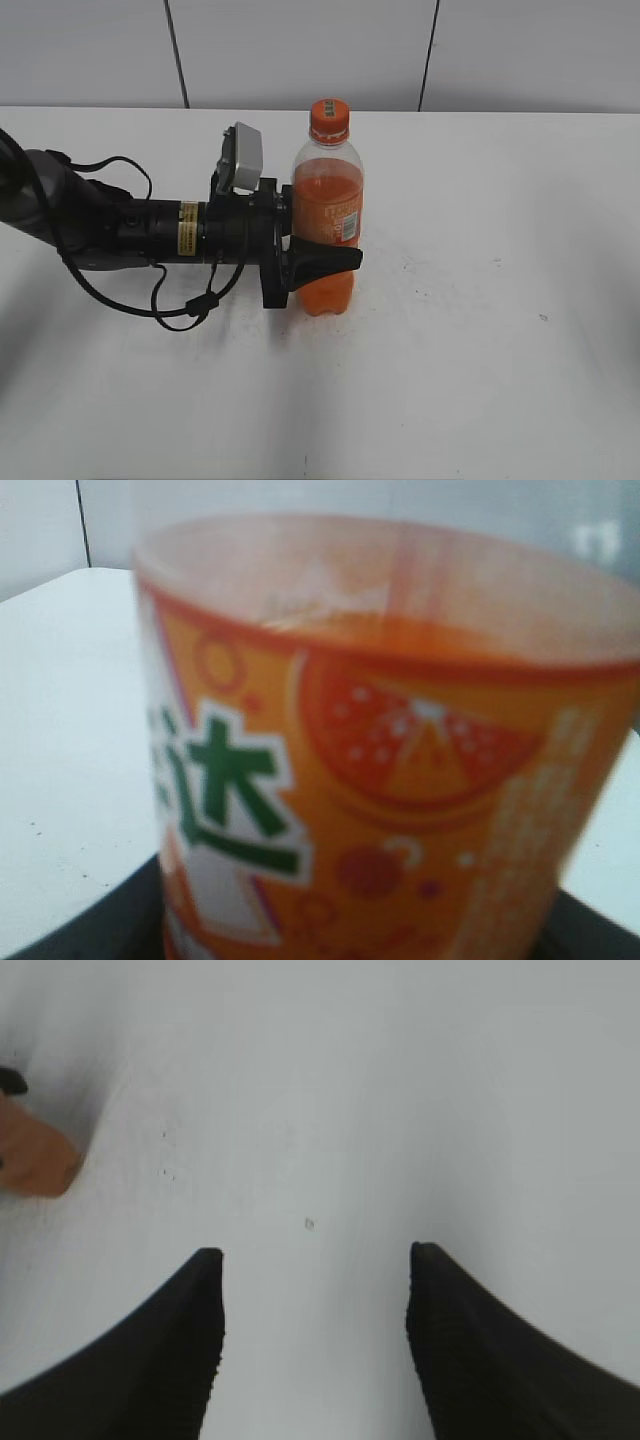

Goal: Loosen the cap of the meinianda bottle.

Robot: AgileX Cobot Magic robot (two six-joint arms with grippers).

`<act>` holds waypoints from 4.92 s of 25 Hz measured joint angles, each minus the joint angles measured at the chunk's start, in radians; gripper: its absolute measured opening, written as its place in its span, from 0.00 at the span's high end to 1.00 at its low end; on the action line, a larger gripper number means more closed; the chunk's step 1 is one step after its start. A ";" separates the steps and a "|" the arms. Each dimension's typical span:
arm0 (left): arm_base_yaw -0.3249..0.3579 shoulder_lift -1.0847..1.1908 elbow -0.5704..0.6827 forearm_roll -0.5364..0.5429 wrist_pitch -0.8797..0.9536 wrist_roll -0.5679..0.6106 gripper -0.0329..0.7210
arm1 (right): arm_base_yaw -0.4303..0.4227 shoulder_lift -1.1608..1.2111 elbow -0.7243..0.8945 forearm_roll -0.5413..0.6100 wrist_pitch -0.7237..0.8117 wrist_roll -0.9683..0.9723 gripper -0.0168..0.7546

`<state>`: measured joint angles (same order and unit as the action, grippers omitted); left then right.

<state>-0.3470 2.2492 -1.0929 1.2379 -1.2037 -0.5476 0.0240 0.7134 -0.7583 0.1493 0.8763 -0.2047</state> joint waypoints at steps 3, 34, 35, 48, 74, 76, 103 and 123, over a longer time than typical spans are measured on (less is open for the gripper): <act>0.000 0.000 0.000 -0.001 0.000 0.000 0.41 | 0.000 0.142 -0.060 0.014 -0.088 0.001 0.41; -0.001 0.000 0.000 -0.016 0.003 -0.007 0.41 | 0.421 0.979 -0.936 -0.062 0.336 0.491 0.41; -0.001 0.000 0.000 -0.016 0.003 -0.007 0.41 | 0.443 0.985 -0.947 -0.062 0.336 0.504 0.41; -0.001 0.000 0.000 -0.016 0.003 -0.007 0.41 | 0.598 1.049 -0.965 -0.061 0.234 0.635 0.41; -0.002 0.000 0.000 -0.017 0.003 -0.006 0.41 | 0.661 1.116 -0.965 -0.121 0.219 0.655 0.45; -0.002 0.000 0.000 -0.017 0.003 -0.006 0.41 | 0.661 1.116 -0.965 -0.120 0.215 0.655 0.46; -0.002 0.000 0.000 -0.017 0.003 -0.007 0.41 | 0.660 1.121 -0.970 -0.072 0.222 -0.231 0.63; -0.003 0.000 0.000 -0.016 0.003 -0.002 0.41 | 0.660 1.075 -0.972 -0.077 0.251 -0.537 0.63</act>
<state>-0.3499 2.2492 -1.0929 1.2217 -1.2005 -0.5499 0.6836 1.7882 -1.7304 0.0726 1.1275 -0.7422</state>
